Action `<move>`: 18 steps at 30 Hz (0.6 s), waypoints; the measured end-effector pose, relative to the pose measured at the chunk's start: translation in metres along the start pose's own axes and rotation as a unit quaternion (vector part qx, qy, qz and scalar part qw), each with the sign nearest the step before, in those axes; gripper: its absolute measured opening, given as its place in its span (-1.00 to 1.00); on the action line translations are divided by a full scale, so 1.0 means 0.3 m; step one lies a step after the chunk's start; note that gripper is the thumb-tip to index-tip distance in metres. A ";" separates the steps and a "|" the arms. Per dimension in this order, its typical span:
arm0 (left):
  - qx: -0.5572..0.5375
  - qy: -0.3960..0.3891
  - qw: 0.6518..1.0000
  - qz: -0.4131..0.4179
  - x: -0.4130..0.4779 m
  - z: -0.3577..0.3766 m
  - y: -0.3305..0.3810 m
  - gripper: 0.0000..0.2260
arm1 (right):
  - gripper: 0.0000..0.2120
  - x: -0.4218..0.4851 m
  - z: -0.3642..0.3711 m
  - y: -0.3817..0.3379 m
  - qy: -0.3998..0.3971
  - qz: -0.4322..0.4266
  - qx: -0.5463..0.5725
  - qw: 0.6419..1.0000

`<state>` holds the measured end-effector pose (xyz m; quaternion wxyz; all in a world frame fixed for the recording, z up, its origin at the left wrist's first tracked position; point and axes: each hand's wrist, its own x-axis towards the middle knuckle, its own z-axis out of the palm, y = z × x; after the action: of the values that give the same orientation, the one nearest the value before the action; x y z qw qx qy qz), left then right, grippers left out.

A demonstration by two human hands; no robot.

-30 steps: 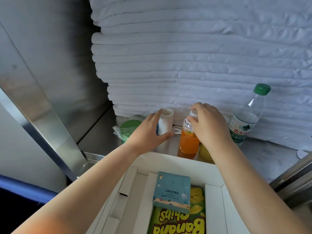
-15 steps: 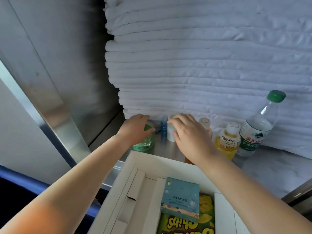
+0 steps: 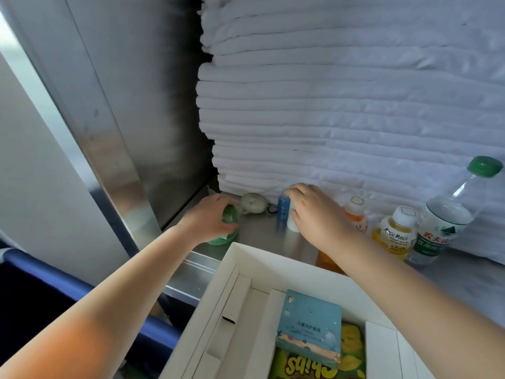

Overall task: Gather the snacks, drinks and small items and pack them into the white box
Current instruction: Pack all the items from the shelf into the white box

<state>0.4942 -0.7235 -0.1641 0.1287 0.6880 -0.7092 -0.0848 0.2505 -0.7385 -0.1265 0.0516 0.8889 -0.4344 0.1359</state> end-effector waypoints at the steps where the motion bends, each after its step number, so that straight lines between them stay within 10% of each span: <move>1: 0.003 0.001 1.000 -0.006 -0.002 -0.008 -0.016 -0.49 | -0.71 0.013 0.006 -0.001 -0.008 0.001 -0.009 1.000; 9: 0.060 0.003 0.998 -0.031 0.010 -0.022 -0.046 -0.49 | -0.71 0.125 0.045 -0.005 -0.034 0.041 -0.054 0.997; 18: 0.069 0.045 0.990 0.118 0.094 0.058 0.053 -0.46 | -0.67 0.148 0.091 0.016 -0.022 0.008 -0.108 0.994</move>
<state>0.4733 -0.7519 -0.1740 0.1215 0.6095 -0.7833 0.0110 0.2782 -0.7807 -0.1400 0.1370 0.8772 -0.4549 0.0689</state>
